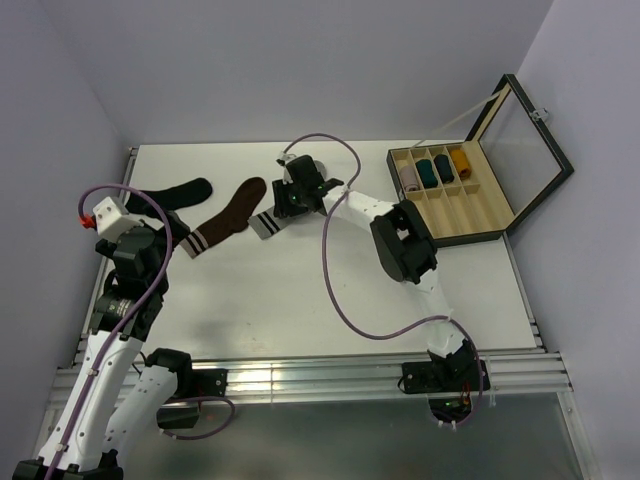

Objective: Roll the socks
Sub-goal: Move the sock to the center of the board.

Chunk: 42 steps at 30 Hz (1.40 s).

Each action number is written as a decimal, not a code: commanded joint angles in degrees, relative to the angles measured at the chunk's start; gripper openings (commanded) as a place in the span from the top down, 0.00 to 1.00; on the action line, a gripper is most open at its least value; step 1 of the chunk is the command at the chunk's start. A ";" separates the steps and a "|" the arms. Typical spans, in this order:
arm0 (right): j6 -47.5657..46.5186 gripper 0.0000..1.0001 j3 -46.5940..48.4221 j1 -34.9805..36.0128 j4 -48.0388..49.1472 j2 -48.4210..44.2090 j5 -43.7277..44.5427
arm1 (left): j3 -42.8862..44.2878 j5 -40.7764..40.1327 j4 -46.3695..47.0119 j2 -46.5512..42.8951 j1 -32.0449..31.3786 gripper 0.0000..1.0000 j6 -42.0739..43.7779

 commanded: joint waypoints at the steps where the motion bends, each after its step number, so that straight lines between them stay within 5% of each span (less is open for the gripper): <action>1: 2.79 0.53 3.21 -0.39 2.78 1.22 1.51 | -0.40 0.85 1.41 -0.67 0.23 0.01 -0.46; 5: 5.16 0.52 -0.21 -0.30 1.28 0.53 3.00 | -0.40 0.76 1.41 -0.76 0.23 0.00 -0.38; 20: 13.08 0.53 -39.14 0.75 1.28 -23.38 8.81 | -0.66 1.20 1.68 -1.90 -0.03 0.01 -0.55; 29: 11.33 0.52 -39.25 8.39 3.13 -28.13 7.92 | -0.75 1.90 1.94 -1.90 -0.47 0.00 -0.64; 36: 0.44 0.53 -36.88 14.80 1.29 -33.32 20.22 | -0.92 2.52 2.12 -1.55 -0.38 0.00 -0.64; 42: -0.46 0.52 -30.99 21.75 -4.86 -28.94 26.63 | -0.92 2.52 2.12 -1.47 -0.47 0.01 -0.81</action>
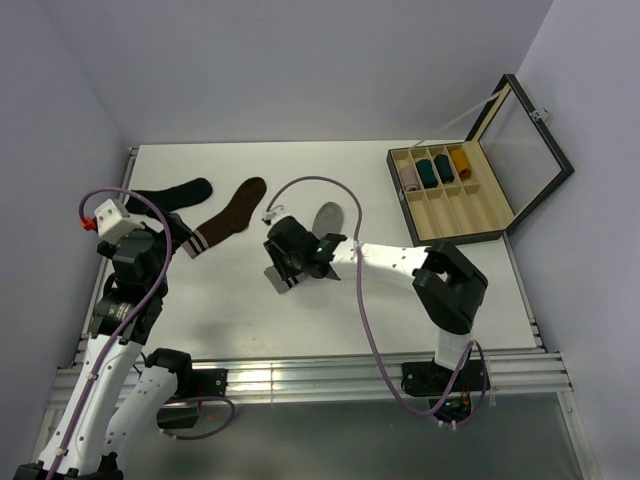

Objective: Roll the socks
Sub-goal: Move the sock to the center of the board.

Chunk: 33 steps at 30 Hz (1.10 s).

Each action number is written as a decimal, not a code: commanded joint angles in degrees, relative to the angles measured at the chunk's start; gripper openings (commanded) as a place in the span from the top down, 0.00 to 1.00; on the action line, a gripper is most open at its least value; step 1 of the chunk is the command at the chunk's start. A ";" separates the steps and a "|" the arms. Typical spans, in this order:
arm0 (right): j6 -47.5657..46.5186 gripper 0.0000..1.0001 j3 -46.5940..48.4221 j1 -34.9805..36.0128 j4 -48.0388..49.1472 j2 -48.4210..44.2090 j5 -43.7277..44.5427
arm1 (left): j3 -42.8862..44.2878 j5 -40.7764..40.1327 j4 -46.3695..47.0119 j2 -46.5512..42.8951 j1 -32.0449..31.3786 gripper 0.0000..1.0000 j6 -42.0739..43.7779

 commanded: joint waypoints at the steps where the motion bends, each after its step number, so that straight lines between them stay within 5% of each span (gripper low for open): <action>1: -1.94 0.52 4.59 4.20 -4.19 1.83 6.78 | -0.07 0.83 2.07 -0.04 -0.19 0.00 -0.66; 26: -4.49 0.52 17.08 14.15 -15.44 18.00 15.92 | -0.07 1.10 1.98 -0.04 -0.10 0.01 -0.84; 33: -5.19 0.60 17.44 14.59 -17.03 20.64 16.89 | -0.25 1.36 2.25 0.22 -0.19 0.01 -0.66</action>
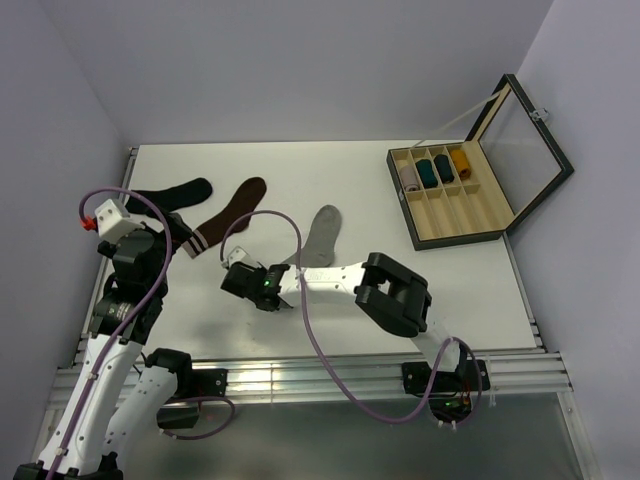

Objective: Roll the socks
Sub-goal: Move the sock to the center of the board, then roll the sock at the center of the board.

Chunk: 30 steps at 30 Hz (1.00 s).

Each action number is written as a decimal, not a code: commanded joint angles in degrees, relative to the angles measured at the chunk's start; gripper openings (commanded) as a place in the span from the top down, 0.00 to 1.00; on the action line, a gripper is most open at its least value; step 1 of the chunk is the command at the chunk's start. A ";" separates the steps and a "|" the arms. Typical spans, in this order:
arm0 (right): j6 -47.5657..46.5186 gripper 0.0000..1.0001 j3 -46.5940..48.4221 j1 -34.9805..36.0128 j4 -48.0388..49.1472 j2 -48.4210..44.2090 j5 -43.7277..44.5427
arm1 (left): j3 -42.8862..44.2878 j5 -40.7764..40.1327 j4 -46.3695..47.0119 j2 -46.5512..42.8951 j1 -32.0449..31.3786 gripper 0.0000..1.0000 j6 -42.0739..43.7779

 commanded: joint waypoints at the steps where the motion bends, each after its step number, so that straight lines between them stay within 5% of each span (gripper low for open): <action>1: -0.17 0.64 0.46 0.42 -2.43 2.57 0.74 | -0.16 0.92 2.33 0.24 -0.19 0.00 -0.25; 10: -1.04 1.00 -3.23 -1.86 2.48 0.02 -4.26 | 3.96 5.66 -2.58 6.91 -0.27 0.00 -1.74; 22: 4.57 1.00 -17.90 -15.83 21.54 -11.84 -41.49 | 0.64 20.50 -4.71 17.20 -1.33 0.03 -10.26; 30: 14.59 1.00 -26.34 -26.46 38.23 -11.32 -63.49 | -4.28 23.95 2.42 25.02 -9.76 0.04 -18.70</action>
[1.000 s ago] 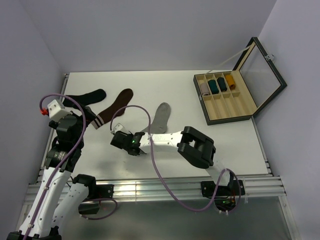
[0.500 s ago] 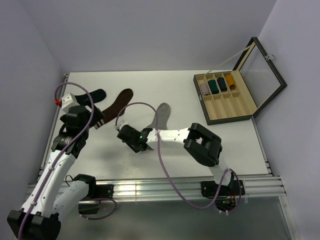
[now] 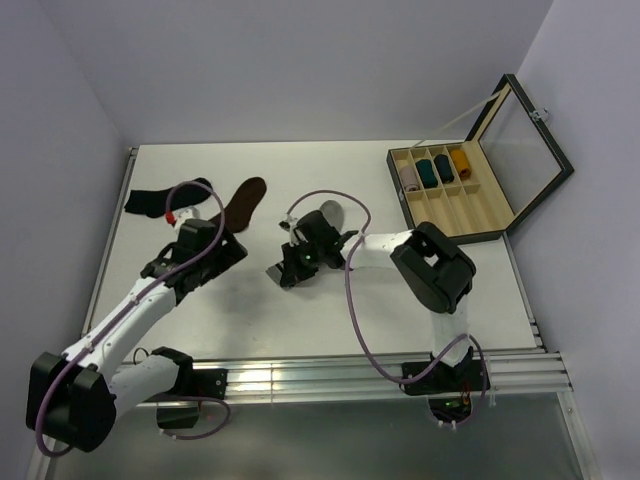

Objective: Roll the socks
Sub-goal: Roll the sock at the center of the board.

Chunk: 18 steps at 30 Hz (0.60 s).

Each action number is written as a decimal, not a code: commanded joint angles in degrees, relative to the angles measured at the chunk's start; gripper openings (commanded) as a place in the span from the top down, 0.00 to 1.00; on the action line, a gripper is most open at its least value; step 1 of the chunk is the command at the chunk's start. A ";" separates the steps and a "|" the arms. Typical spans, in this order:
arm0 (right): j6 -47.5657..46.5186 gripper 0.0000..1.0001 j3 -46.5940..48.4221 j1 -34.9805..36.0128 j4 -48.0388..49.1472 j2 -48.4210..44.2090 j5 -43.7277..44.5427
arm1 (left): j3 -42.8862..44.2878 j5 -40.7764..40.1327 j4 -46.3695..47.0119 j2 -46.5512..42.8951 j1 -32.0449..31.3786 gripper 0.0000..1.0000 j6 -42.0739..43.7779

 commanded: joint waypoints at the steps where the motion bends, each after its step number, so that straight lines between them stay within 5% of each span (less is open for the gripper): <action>1: 7.20 1.00 -3.31 -3.10 10.35 -0.92 -13.30 | -1.08 2.79 5.85 3.05 -4.14 0.04 -5.26; 18: 19.78 1.00 -8.24 -9.70 26.44 5.24 -23.33 | -3.72 2.80 19.56 19.76 -11.01 0.19 -15.98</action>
